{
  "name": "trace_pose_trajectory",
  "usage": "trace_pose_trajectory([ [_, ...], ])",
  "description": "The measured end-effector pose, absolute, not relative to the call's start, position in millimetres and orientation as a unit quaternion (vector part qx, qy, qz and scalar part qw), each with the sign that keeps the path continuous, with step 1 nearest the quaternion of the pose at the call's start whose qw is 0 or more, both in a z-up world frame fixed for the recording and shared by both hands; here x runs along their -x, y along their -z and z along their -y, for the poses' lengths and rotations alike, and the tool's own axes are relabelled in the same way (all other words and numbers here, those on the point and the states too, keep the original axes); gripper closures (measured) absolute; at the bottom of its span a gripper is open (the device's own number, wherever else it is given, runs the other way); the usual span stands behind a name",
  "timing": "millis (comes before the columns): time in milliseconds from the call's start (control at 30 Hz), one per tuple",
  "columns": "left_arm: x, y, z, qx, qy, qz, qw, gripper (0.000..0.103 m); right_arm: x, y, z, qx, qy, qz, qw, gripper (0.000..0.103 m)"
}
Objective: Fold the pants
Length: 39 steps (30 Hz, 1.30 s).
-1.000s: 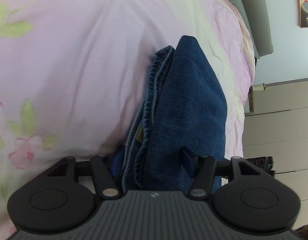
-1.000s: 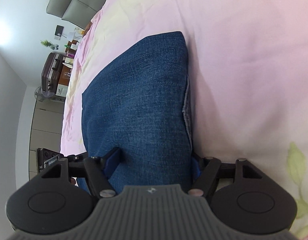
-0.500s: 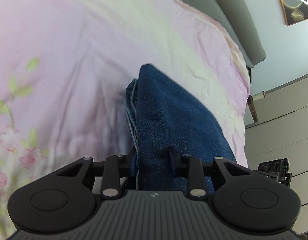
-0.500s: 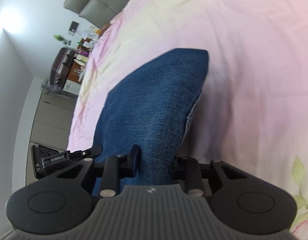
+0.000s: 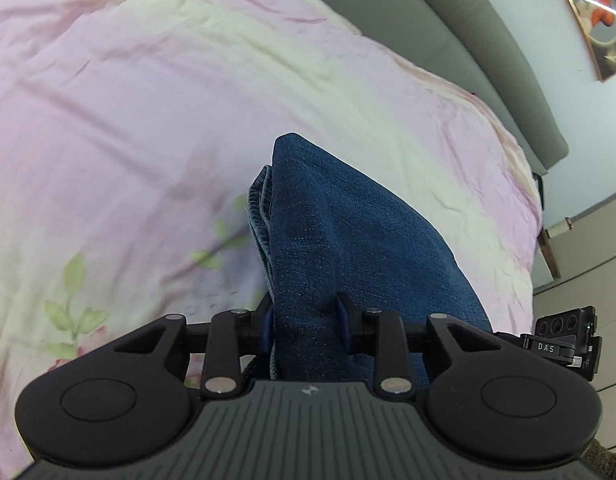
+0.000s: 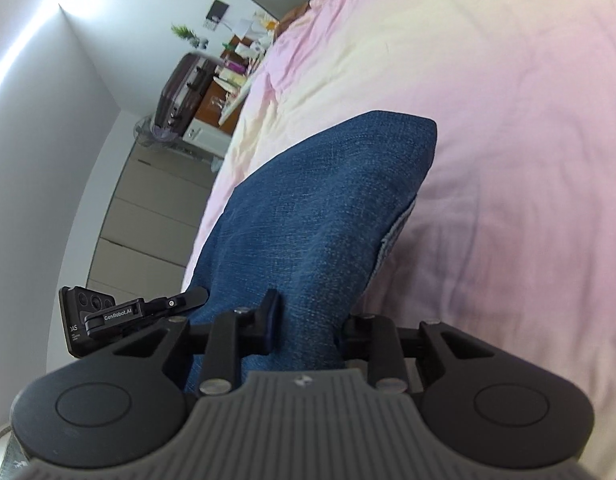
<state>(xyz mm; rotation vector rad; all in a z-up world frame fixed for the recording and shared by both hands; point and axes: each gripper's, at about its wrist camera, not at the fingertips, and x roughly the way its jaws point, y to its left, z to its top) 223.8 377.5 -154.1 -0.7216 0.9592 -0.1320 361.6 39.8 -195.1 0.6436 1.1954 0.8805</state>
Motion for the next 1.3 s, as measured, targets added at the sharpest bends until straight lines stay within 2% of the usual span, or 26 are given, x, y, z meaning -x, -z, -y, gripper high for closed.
trace_pose_trajectory([
  [133, -226.1, 183.0, -380.2, 0.320, 0.058, -0.477, 0.816, 0.068, -360.1, 225.9, -55.4, -0.273, -0.377, -0.563, 0.683, 0.080],
  [333, -234.6, 195.5, -369.5, 0.268, 0.059, -0.521, 0.808, 0.061, -360.0, 264.7, -60.0, -0.243, -0.345, -0.608, 0.672, 0.078],
  [467, -234.7, 193.6, -369.7, 0.266, 0.046, -0.528, 0.805, 0.050, -360.7, 267.1, -68.7, -0.209, -0.334, -0.611, 0.687, 0.072],
  [500, -234.8, 190.6, -369.7, 0.268, 0.042, -0.530, 0.804, 0.046, -362.1, 265.0, -71.3, -0.203, -0.332, -0.611, 0.689, 0.068],
  [567, -234.2, 180.0, -367.3, 0.261, 0.029, -0.535, 0.803, 0.045, -362.2, 257.6, -72.4, -0.190, -0.326, -0.610, 0.697, 0.060],
  [700, -224.3, 145.4, -359.1, 0.218, 0.018, -0.528, 0.820, 0.045, -357.8, 227.6, -74.9, -0.135, -0.329, -0.594, 0.722, 0.042],
  [933, -196.2, 40.7, -327.0, 0.166, 0.014, -0.456, 0.874, 0.044, -330.3, 140.5, -49.6, -0.046, -0.335, -0.508, 0.792, 0.037],
  [1067, -172.2, -22.7, -294.8, 0.112, 0.010, -0.410, 0.905, 0.044, -303.2, 80.8, -28.3, 0.007, -0.332, -0.434, 0.837, 0.029],
  [1267, -127.6, -82.8, -230.9, 0.022, -0.005, -0.343, 0.939, 0.044, -247.4, 8.9, 10.7, 0.022, -0.316, -0.348, 0.883, 0.026],
  [1300, -119.5, -89.1, -220.5, 0.010, -0.008, -0.335, 0.942, 0.044, -237.0, -0.7, 15.5, 0.025, -0.316, -0.335, 0.887, 0.022],
])
